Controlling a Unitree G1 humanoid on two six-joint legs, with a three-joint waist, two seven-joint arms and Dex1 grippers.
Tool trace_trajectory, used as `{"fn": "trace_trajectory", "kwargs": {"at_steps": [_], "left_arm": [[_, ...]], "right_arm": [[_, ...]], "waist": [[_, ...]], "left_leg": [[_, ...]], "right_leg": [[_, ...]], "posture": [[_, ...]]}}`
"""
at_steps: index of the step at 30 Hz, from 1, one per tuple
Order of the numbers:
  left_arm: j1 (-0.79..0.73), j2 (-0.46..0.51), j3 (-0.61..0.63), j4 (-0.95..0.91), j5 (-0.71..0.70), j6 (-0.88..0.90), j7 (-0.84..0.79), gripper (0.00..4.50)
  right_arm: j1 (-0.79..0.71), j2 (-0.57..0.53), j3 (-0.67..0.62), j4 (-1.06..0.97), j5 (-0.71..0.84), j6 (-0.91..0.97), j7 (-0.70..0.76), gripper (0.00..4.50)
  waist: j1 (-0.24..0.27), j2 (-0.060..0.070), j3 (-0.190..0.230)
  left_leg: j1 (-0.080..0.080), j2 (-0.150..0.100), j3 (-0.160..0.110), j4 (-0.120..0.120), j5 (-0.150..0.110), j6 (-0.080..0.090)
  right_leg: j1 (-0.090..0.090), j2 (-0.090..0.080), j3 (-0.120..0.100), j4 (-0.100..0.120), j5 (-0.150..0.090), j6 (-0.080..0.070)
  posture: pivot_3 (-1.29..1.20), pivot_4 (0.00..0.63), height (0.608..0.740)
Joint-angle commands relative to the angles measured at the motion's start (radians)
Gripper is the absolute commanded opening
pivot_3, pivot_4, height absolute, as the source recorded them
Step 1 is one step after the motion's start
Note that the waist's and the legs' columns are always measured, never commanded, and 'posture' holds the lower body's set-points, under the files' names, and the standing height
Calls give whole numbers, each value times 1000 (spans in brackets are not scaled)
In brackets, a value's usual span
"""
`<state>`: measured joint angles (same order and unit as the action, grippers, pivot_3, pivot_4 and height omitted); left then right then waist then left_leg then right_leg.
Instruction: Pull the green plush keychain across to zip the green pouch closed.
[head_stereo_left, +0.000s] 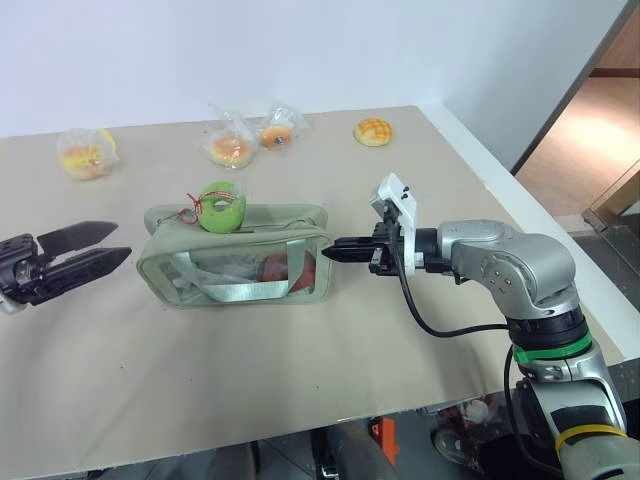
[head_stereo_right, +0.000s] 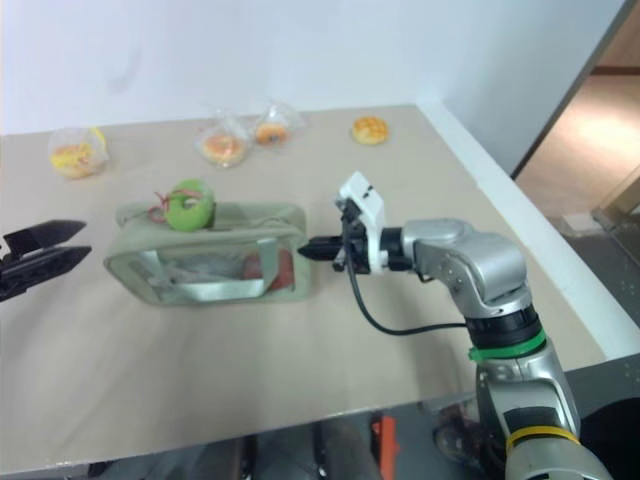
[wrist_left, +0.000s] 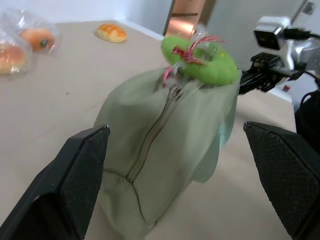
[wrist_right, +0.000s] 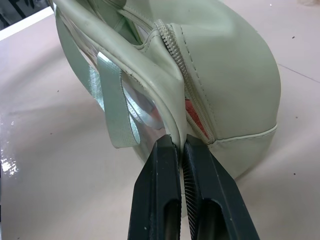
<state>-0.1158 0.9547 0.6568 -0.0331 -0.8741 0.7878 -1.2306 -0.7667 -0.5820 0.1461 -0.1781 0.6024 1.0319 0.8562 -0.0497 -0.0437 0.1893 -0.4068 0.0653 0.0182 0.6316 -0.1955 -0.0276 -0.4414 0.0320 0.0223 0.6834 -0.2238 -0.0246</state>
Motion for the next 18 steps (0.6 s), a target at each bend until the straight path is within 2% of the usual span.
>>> {"fn": "trace_trajectory", "kwargs": {"at_steps": [1, 11, 12, 18], "left_arm": [[29, 5, -17, -34, 18, -30, -3, 4459], [-23, -31, -132, -13, 39, -48, 26, 4459], [-34, -32, -139, -6, 38, -47, 27, 3942], [-87, -37, -146, 17, 3, -13, 21, 1987]], "right_arm": [[-17, 6, 17, 8, -6, 3, 10, 0], [-9, 1, 6, -10, -1, 14, 0, 0], [-8, 2, 4, -11, -1, 15, -2, 0], [-1, 0, -2, -21, 3, 21, -12, 0]], "waist": [[0, 0, 0], [1, 0, 0], [1, 0, 0], [0, 0, 0]], "left_leg": [[0, 0, 0, 0, 0, 0], [0, 0, 0, -1, 0, 0], [0, 0, 0, -1, 0, 0], [0, 0, 1, -2, 0, 0]], "right_leg": [[0, 0, 0, 0, 0, 0], [0, 0, 0, 0, 0, -1], [0, 0, 0, 0, 0, -1], [0, 0, 0, 0, 0, -1]], "posture": [[0, 150, 740], [0, 150, 740], [0, 150, 740], [0, 150, 740]]}}
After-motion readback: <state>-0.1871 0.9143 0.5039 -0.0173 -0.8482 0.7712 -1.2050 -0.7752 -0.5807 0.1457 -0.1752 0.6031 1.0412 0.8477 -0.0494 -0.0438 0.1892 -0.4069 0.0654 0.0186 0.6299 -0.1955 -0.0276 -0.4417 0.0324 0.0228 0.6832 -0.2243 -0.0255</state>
